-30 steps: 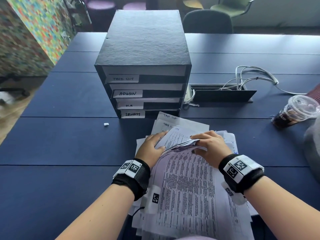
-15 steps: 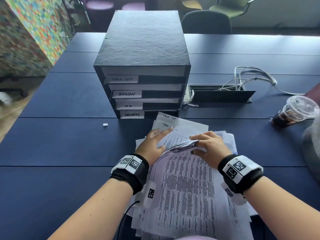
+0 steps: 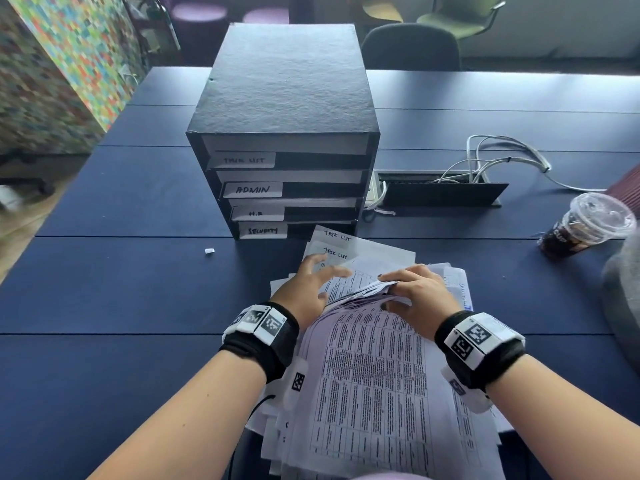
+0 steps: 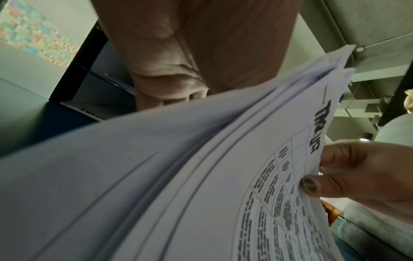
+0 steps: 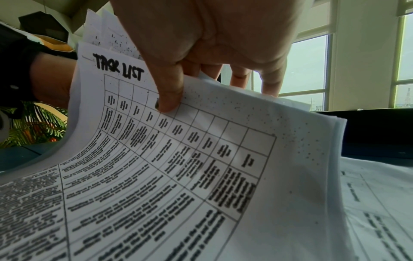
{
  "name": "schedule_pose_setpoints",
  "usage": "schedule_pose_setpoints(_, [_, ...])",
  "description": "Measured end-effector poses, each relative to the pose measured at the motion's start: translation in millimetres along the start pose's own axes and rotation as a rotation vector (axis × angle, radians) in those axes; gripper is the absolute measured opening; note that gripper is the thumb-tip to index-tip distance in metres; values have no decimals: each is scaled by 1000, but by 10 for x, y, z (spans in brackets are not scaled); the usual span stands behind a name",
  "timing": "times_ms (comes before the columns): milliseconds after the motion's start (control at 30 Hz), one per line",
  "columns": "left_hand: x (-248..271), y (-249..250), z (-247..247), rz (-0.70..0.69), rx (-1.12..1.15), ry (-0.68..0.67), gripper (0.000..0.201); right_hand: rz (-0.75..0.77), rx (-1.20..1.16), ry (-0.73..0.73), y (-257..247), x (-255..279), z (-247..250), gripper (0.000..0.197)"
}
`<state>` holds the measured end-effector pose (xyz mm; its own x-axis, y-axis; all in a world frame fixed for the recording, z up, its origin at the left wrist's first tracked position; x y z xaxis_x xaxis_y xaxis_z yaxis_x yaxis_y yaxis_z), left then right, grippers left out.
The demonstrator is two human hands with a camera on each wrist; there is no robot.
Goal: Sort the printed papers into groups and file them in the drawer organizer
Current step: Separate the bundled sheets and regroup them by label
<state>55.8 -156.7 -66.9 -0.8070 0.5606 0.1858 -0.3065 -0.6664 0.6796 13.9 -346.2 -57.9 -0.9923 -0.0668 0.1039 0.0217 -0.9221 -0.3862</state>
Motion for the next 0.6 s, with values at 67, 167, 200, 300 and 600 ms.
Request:
schedule_pose_setpoints(67, [0,-27,11,6,47,35,55,-6,1,-2,2,4,-2,19])
schedule_pose_setpoints(167, [-2,-60,50,35,100,84,41,-10,-1,-4,5,6,-5,18])
schedule_pose_setpoints(200, [-7,-73,58,49,111,98,37,-9,-2,-3,6,7,-5,18])
schedule_pose_setpoints(300, [-31,-172,86,109,184,171,38,-12,3,-8,0,5,-5,18])
schedule_pose_setpoints(600, [20,-315,21,159,404,156,9,-1,6,1,-27,-15,37,16])
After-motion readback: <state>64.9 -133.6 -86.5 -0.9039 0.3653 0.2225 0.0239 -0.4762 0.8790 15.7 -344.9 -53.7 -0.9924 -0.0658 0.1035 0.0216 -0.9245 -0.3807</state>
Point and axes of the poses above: each hand's wrist, its own x-axis away from the middle knuckle, its own z-axis out of the back of the hand, y = z × x, the point moved 6 cm from there along -x, towards the middle knuckle, and after that the axes turned 5 degrees about -z, right-handed, at the moved point
